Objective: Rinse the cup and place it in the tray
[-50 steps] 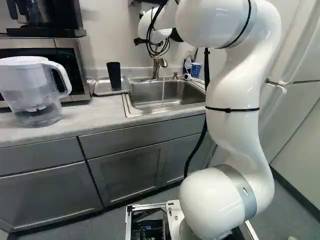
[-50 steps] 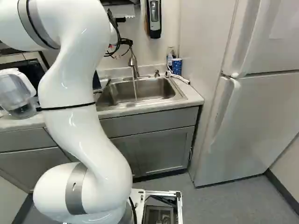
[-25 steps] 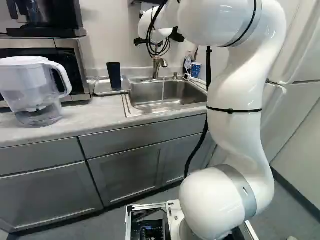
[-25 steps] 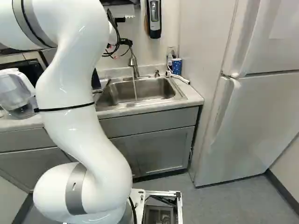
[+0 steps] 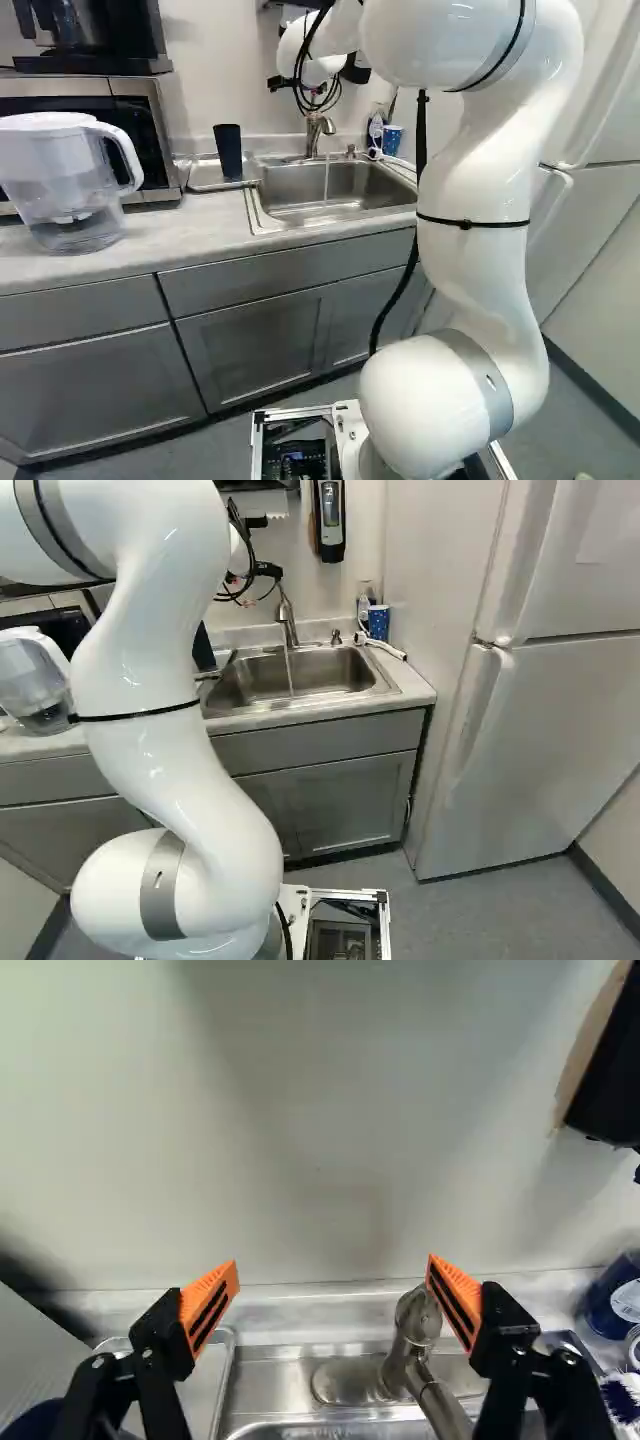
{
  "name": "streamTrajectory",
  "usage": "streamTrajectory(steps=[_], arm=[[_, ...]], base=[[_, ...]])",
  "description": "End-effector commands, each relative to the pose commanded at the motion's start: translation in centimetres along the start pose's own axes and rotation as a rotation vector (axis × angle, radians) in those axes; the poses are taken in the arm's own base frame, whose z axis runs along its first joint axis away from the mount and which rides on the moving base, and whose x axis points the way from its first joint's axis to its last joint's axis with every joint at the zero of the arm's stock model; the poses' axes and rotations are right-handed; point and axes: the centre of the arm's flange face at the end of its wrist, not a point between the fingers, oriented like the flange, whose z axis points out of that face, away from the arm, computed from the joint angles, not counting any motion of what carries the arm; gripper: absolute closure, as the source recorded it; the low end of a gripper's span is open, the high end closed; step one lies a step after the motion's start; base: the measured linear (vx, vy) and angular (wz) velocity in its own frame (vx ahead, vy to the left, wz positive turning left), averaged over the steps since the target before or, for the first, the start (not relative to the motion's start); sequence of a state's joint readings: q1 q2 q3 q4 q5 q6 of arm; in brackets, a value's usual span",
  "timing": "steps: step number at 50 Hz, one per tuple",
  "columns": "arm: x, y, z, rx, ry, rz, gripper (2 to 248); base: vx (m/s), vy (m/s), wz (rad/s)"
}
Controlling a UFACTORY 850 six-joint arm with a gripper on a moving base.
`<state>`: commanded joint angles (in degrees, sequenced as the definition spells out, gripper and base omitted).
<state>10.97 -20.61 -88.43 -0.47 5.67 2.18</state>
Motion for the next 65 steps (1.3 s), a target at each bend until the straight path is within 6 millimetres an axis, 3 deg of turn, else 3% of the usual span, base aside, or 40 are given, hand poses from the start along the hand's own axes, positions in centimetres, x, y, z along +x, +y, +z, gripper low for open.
streamTrajectory(steps=[65], arm=[[-1.4,-0.2,-2.5,-0.001,-0.111,-0.001,3]], base=[[0.000,0.000,0.000]])
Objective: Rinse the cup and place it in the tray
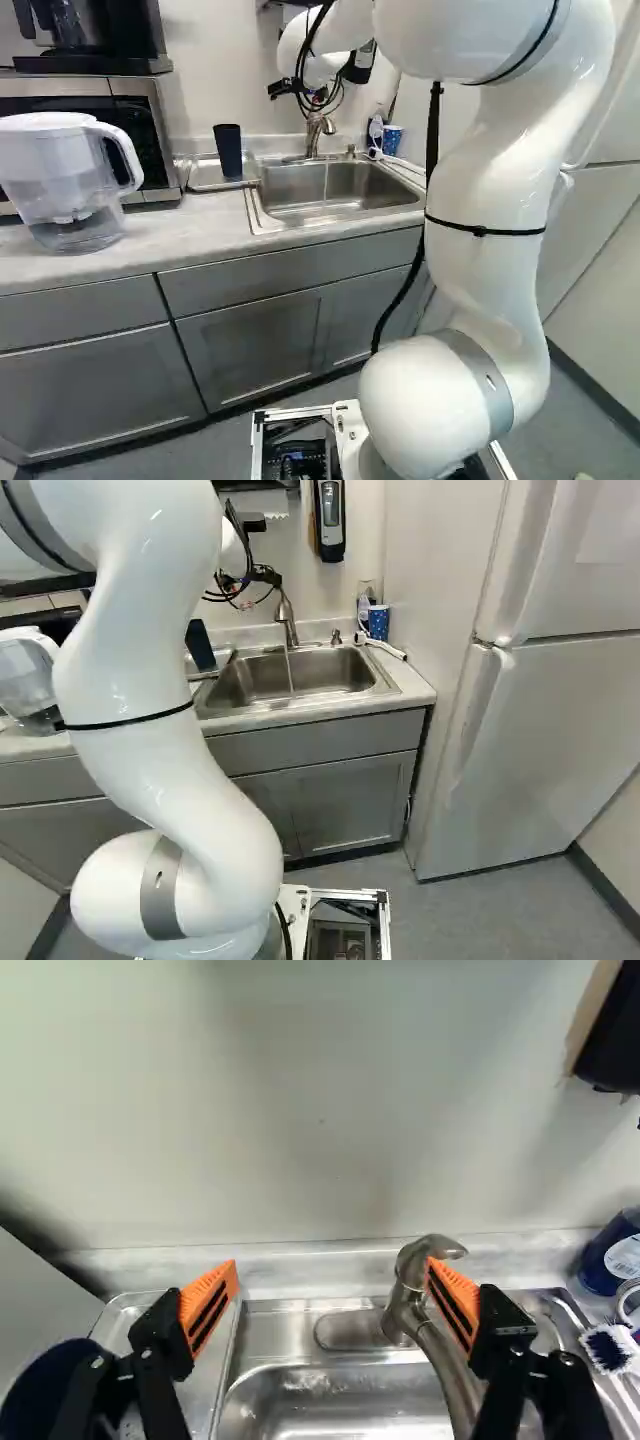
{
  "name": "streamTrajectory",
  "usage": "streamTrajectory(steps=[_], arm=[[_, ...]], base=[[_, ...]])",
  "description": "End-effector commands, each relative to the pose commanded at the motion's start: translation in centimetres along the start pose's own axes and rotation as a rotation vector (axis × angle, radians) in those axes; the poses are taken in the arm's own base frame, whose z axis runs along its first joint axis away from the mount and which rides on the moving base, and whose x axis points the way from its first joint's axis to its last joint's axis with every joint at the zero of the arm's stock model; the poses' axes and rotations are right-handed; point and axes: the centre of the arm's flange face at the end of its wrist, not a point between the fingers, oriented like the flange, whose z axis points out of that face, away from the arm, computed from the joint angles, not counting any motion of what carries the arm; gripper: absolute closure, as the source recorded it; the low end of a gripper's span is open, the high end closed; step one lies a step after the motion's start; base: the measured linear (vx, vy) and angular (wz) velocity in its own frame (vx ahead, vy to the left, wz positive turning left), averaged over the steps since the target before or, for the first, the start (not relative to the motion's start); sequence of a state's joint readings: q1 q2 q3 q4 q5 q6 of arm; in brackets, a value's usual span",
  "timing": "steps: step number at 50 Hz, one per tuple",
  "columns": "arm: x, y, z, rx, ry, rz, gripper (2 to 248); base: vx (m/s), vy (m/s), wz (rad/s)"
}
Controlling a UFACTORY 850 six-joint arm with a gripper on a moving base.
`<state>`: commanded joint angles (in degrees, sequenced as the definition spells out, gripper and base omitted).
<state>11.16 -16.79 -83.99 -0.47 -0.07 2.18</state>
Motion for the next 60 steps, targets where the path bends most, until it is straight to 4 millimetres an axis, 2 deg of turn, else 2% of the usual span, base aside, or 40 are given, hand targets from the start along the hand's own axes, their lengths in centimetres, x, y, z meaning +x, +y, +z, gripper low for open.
streamTrajectory(steps=[60], arm=[[-1.8,3.6,-5.4,-0.056,-0.016,0.024,3]], base=[[0.000,0.000,0.000]])
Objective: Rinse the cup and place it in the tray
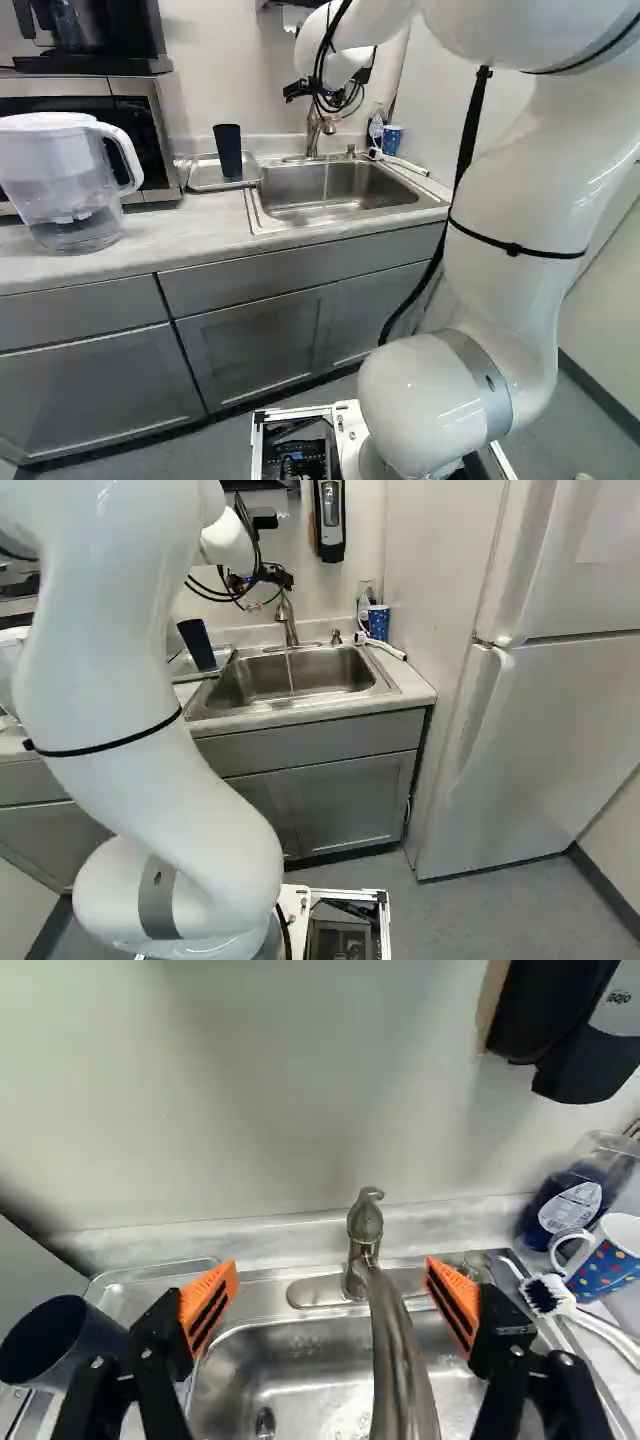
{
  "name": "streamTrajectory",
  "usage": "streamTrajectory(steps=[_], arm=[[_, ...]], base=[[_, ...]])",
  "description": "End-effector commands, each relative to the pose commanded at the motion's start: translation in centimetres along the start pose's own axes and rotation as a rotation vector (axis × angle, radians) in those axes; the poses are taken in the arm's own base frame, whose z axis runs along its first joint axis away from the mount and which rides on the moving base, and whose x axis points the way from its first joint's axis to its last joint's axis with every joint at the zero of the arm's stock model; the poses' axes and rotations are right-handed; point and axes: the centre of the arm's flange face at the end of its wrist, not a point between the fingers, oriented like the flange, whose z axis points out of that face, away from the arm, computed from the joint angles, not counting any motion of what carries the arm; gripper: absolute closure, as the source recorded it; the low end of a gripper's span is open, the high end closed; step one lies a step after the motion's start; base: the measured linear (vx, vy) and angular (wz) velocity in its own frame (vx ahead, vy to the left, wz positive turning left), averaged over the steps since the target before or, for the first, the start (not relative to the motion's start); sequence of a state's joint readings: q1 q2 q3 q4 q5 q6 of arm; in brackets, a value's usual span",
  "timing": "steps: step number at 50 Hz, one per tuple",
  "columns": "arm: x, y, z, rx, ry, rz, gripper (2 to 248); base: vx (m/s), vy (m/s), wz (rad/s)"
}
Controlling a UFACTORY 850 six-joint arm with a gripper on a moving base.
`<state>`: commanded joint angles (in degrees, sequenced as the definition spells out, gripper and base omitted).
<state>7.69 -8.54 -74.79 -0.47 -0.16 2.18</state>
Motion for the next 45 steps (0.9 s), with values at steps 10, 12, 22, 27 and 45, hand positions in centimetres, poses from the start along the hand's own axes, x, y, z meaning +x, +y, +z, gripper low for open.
streamTrajectory(steps=[10,12,22,27,45], arm=[[-0.3,0.7,-0.9,-0.010,-0.001,0.005,3],[-0.4,0.8,-1.1,-0.013,-0.002,0.006,3],[-0.9,1.5,-2.0,-0.024,-0.016,0.010,3],[-1.2,1.7,-2.5,-0.028,-0.029,0.013,3],[-2.6,2.3,-4.5,-0.041,-0.089,0.019,3]], base=[[0.000,0.000,0.000],[0.000,0.000,0.000],[0.000,0.000,0.000],[0.000,0.000,0.000],[0.000,0.000,0.000]])
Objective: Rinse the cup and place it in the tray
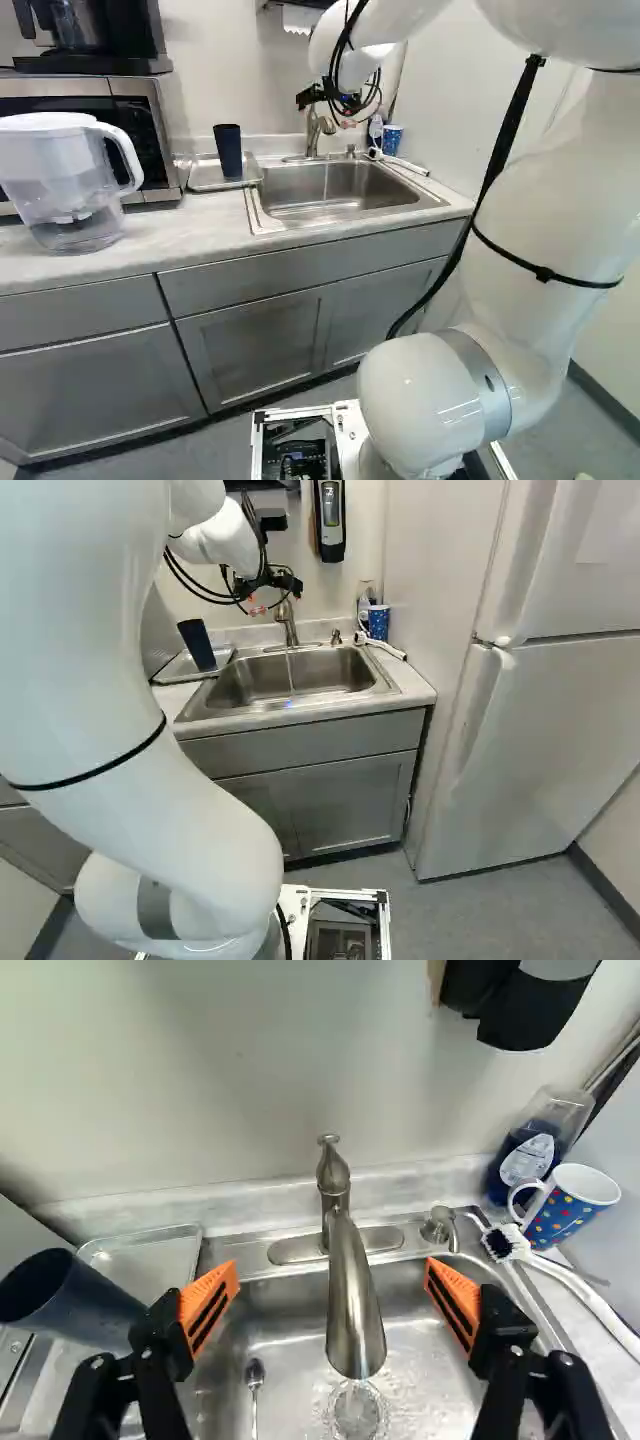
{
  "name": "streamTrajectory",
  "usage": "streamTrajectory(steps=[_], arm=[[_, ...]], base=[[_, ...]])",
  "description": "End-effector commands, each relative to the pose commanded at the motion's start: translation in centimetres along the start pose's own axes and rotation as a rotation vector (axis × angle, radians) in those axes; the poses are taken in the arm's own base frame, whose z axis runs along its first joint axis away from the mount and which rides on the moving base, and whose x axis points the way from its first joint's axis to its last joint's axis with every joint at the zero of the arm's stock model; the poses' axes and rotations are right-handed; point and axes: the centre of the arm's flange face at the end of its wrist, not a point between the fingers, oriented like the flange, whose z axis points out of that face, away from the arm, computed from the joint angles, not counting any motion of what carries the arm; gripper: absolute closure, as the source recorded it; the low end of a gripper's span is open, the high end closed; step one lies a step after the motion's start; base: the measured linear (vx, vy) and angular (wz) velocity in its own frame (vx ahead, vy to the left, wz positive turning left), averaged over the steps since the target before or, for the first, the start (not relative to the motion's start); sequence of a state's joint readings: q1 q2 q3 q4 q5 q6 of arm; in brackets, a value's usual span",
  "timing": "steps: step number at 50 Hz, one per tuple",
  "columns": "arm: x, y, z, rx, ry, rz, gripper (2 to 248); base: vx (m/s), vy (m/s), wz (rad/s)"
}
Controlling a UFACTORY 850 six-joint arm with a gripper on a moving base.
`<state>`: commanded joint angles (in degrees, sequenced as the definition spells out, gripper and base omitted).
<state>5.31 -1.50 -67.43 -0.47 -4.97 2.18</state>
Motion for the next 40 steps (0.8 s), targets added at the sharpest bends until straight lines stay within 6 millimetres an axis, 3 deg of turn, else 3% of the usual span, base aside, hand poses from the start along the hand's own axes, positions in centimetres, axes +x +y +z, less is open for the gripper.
streamTrajectory(steps=[40], arm=[[-4.2,1.4,-4.3,-0.030,-0.207,0.015,3]], base=[[0.000,0.000,0.000]])
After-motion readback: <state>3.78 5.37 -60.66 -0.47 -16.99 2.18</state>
